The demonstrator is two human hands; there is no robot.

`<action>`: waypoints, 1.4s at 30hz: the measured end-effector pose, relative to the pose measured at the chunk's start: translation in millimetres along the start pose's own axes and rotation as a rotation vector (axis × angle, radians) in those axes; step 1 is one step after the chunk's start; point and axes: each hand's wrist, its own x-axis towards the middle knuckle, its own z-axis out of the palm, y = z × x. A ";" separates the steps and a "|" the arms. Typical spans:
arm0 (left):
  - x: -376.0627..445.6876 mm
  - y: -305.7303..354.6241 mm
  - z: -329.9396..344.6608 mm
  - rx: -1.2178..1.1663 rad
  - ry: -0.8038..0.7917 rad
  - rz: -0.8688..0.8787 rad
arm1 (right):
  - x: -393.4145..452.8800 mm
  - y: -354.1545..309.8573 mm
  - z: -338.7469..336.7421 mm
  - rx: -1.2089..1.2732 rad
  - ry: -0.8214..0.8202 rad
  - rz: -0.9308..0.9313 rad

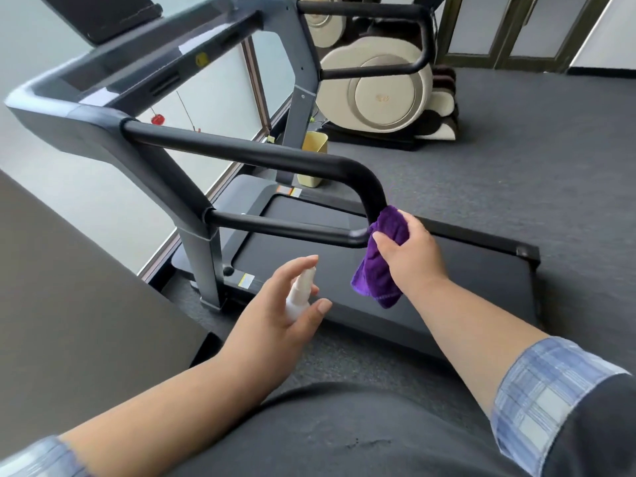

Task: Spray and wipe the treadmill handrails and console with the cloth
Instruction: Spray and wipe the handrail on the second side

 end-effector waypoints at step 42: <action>74.2 -96.8 -102.9 -0.158 -0.013 -0.098 | 68.0 -63.6 131.9 -0.785 -0.104 -0.056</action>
